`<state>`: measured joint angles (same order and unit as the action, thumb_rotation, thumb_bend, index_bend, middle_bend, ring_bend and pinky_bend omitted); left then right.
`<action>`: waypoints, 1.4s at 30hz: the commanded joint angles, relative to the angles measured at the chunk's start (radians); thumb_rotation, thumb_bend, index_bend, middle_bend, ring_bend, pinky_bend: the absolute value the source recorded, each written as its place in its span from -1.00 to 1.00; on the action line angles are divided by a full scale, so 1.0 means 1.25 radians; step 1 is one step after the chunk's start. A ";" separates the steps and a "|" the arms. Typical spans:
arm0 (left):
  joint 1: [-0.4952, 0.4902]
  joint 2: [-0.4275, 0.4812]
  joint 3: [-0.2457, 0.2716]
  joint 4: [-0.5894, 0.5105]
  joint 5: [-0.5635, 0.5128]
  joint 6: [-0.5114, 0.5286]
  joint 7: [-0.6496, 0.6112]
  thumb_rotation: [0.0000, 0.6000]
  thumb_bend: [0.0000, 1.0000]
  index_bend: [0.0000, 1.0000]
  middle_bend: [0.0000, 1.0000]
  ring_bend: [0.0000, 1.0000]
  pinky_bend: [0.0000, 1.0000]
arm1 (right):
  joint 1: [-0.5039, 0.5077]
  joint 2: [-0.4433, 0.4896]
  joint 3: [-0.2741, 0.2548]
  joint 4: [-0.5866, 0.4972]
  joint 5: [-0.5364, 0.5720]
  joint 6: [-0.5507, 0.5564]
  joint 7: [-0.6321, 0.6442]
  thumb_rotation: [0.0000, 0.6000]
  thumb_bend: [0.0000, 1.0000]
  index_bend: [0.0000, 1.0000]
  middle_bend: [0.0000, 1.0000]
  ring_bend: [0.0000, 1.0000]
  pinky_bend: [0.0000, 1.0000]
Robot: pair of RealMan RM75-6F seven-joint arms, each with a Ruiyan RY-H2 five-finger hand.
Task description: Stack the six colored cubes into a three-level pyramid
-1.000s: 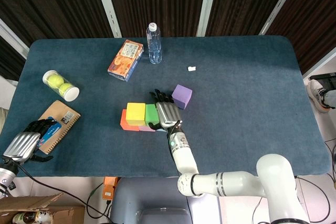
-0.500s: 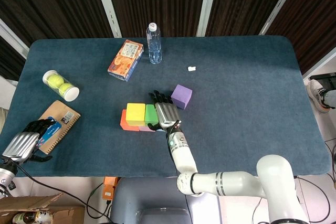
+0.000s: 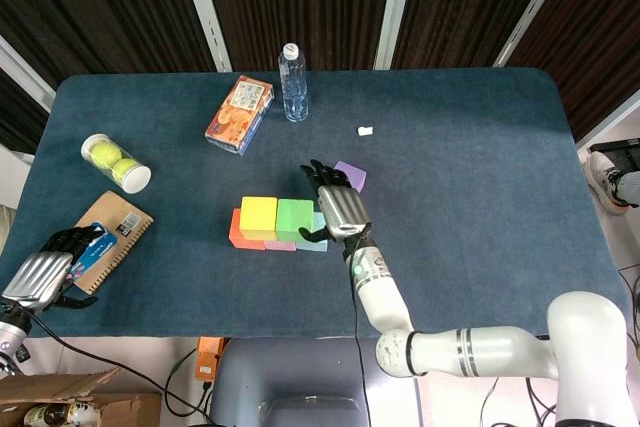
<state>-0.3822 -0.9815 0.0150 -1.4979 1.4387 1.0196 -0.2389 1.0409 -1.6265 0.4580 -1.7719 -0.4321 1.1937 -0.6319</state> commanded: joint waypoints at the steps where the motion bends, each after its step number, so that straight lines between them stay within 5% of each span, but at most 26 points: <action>1: -0.001 -0.001 -0.002 -0.002 -0.004 -0.001 0.006 1.00 -0.76 -0.75 -0.88 -1.00 -0.86 | -0.056 0.094 -0.001 -0.052 -0.008 -0.016 0.033 1.00 -0.68 -1.00 -1.00 -1.00 -1.00; 10: 0.003 -0.002 -0.005 0.003 -0.046 -0.022 0.039 1.00 -0.76 -0.75 -0.88 -1.00 -0.86 | -0.093 0.174 -0.065 0.146 -0.044 -0.230 0.122 1.00 -0.68 -0.99 -1.00 -1.00 -1.00; 20: -0.005 -0.017 -0.025 0.037 -0.107 -0.062 0.042 1.00 -0.76 -0.75 -0.88 -1.00 -0.86 | -0.012 0.082 -0.177 0.420 -0.234 -0.303 0.041 1.00 -0.69 -1.00 -1.00 -1.00 -1.00; 28: -0.021 -0.031 -0.042 0.075 -0.139 -0.101 0.029 1.00 -0.76 -0.75 -0.88 -1.00 -0.86 | 0.031 0.003 -0.229 0.569 -0.319 -0.397 0.042 1.00 -0.69 -1.00 -1.00 -1.00 -1.00; 42: -0.031 -0.049 -0.055 0.125 -0.147 -0.133 -0.013 1.00 -0.76 -0.75 -0.88 -1.00 -0.86 | 0.091 -0.098 -0.220 0.728 -0.322 -0.473 0.044 1.00 -0.69 -1.00 -1.00 -1.00 -1.00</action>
<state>-0.4208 -1.0428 -0.0537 -1.3424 1.2553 0.8538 -0.2544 1.1408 -1.7279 0.1784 -0.8859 -0.8320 0.6200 -0.5835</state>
